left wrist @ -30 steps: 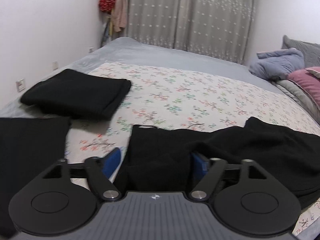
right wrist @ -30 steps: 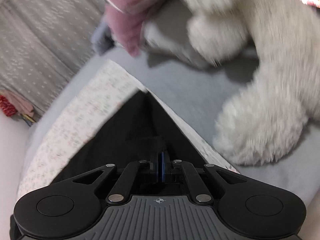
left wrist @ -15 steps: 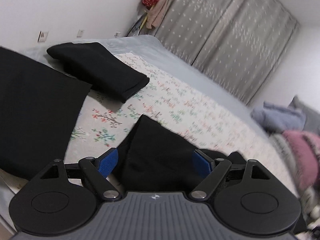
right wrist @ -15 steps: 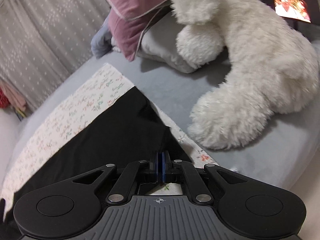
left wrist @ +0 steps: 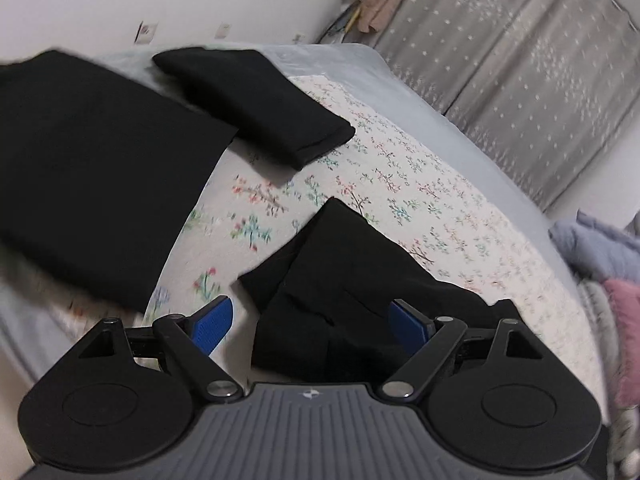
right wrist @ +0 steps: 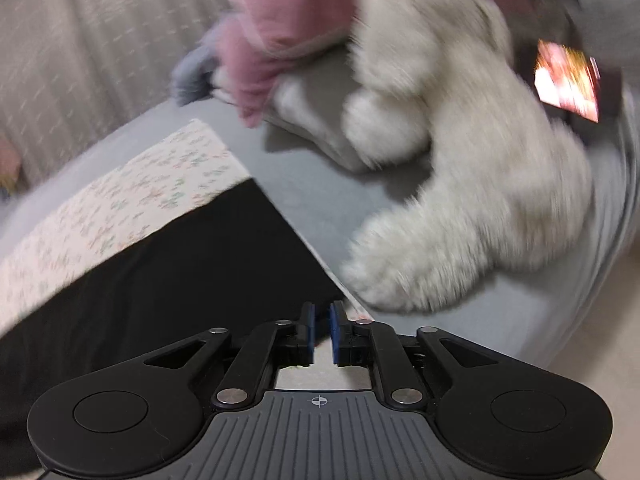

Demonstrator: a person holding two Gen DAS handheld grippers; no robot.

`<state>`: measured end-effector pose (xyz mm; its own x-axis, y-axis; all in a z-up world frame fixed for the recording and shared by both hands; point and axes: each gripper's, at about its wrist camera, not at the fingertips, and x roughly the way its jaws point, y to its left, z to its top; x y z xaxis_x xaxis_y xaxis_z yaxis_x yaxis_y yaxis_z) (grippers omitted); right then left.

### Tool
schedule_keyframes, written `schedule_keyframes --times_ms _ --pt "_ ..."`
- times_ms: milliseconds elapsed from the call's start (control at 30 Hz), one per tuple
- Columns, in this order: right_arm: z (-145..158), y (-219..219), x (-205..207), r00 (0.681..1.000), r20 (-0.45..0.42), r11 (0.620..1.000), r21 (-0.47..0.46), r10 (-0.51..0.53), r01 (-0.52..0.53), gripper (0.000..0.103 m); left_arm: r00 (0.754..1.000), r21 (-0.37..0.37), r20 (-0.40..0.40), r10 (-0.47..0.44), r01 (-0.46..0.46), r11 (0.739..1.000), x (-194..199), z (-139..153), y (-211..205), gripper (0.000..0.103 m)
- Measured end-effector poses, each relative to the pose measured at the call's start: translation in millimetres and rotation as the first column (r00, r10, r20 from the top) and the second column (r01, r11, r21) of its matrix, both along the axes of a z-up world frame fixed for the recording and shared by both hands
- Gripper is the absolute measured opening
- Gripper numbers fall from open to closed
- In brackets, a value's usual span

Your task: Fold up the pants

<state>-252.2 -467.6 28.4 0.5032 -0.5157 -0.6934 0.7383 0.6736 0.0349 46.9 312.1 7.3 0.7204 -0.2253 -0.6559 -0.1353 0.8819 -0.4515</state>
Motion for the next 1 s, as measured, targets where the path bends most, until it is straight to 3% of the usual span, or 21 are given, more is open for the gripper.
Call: schedule_keyframes --times_ms 133,167,233,267,333,400,433,467,500,533,567,633,800,1000 --pt "26 55 30 0.976 -0.093 0.959 -0.187 0.197 -0.212 0.021 1.0 -0.083 -0.025 -0.016 0.014 0.996 -11 7 -6 0.099" --pt "31 73 40 0.958 -0.103 0.936 -0.206 0.269 -0.285 0.021 0.999 -0.112 -0.031 -0.026 0.022 0.994 -10 7 -11 0.099" --pt "36 113 65 0.891 -0.118 0.864 -0.217 0.439 -0.455 0.027 0.997 -0.131 -0.062 -0.05 0.042 0.991 -2 4 -21 0.099" --pt "34 135 78 0.844 -0.124 0.817 -0.213 0.522 -0.536 0.029 0.995 -0.122 -0.081 -0.058 0.048 0.991 3 0 -27 0.099" --pt "21 185 104 0.708 -0.158 0.682 -0.194 0.688 -0.706 0.03 0.992 -0.089 -0.123 -0.034 0.023 0.996 15 -11 -34 0.098" --pt "-3 236 127 0.546 -0.214 0.521 -0.167 0.81 -0.837 0.03 0.989 -0.122 -0.151 0.013 -0.031 0.992 23 -22 -31 0.094" --pt "-15 256 135 0.482 -0.245 0.457 -0.155 0.841 -0.876 0.03 0.987 -0.13 -0.157 0.038 -0.058 0.99 24 -24 -28 0.087" --pt "-29 279 143 0.404 -0.283 0.38 -0.136 0.87 -0.915 0.03 0.986 -0.129 -0.154 0.062 -0.082 0.988 24 -25 -27 0.072" --pt "-40 295 150 0.344 -0.304 0.324 -0.116 0.888 -0.939 0.03 0.986 -0.111 -0.146 0.081 -0.097 0.989 24 -24 -26 0.062" --pt "-50 310 156 0.285 -0.323 0.268 -0.095 0.903 -0.959 0.029 0.986 -0.082 -0.14 0.094 -0.106 0.991 25 -23 -27 0.042" --pt "-56 322 162 0.245 -0.335 0.23 -0.085 0.91 -0.969 0.029 0.985 -0.062 -0.137 0.102 -0.112 0.992 26 -21 -26 0.038" --pt "-62 339 174 0.204 -0.345 0.182 -0.094 0.916 -0.979 0.028 0.988 -0.055 -0.112 0.105 -0.112 0.992 25 -14 -24 0.034" --pt "-76 351 191 0.137 -0.355 0.128 -0.049 0.925 -0.991 0.025 0.997 0.012 -0.026 0.078 -0.078 0.997 22 7 -34 0.024" --pt "-77 346 194 0.131 -0.341 0.128 -0.03 0.931 -0.991 0.024 0.994 0.044 0.106 0.01 -0.015 0.999 47 37 -59 0.021"
